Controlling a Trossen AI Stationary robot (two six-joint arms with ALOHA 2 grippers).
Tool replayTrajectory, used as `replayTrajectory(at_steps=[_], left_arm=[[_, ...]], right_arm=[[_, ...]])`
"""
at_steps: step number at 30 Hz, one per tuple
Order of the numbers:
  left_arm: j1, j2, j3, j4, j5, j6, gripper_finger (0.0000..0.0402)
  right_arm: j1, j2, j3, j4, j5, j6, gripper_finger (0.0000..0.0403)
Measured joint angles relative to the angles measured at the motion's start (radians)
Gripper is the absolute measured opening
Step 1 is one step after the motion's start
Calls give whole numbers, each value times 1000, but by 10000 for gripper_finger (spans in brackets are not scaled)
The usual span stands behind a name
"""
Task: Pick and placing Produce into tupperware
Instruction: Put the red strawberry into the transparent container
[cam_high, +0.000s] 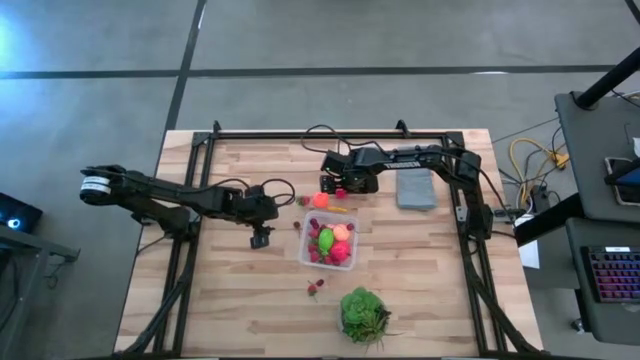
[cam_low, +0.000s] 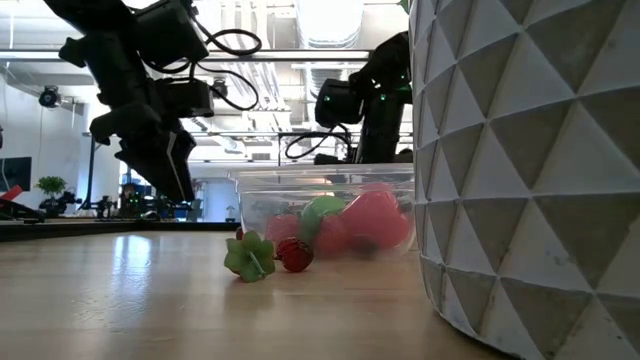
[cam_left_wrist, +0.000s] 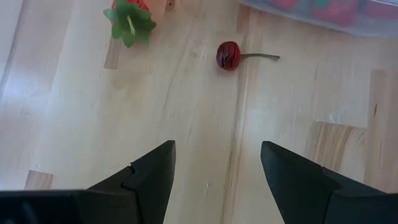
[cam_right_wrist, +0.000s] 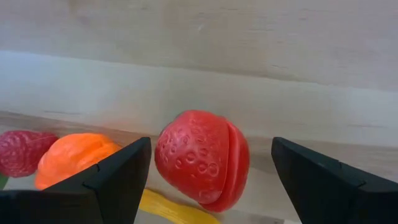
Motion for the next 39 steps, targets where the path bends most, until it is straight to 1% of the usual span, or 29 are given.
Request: replayTrajectory(at_steps=[3, 5, 11, 15, 23, 27, 31, 35, 37, 39], left_arm=[[0, 0, 0, 0, 0, 0, 223], [0, 0, 0, 0, 0, 0, 223], [-1, 0, 0, 1, 0, 0, 223], [0, 0, 0, 1, 0, 0, 223], [0, 0, 0, 2, 0, -6, 223], [0, 0, 0, 2, 0, -10, 223], [0, 0, 0, 3, -1, -10, 223], [0, 0, 0, 7, -2, -10, 223], [0, 0, 0, 19, -2, -10, 223], [0, 1, 0, 40, -2, -3, 223]], right_arm=[[0, 0, 0, 2, 0, -1, 323], [0, 0, 0, 4, 0, -1, 315], [0, 0, 0, 7, 1, -25, 253], [0, 0, 0, 9, 1, -34, 233], [0, -2, -1, 11, -8, -43, 231], [4, -28, -1, 11, -9, -56, 225], [20, -97, -1, 5, -9, -68, 224], [71, -201, -1, 11, -13, -101, 224], [106, -245, -1, 12, -47, -145, 225], [137, -270, 0, 13, -103, -172, 226]])
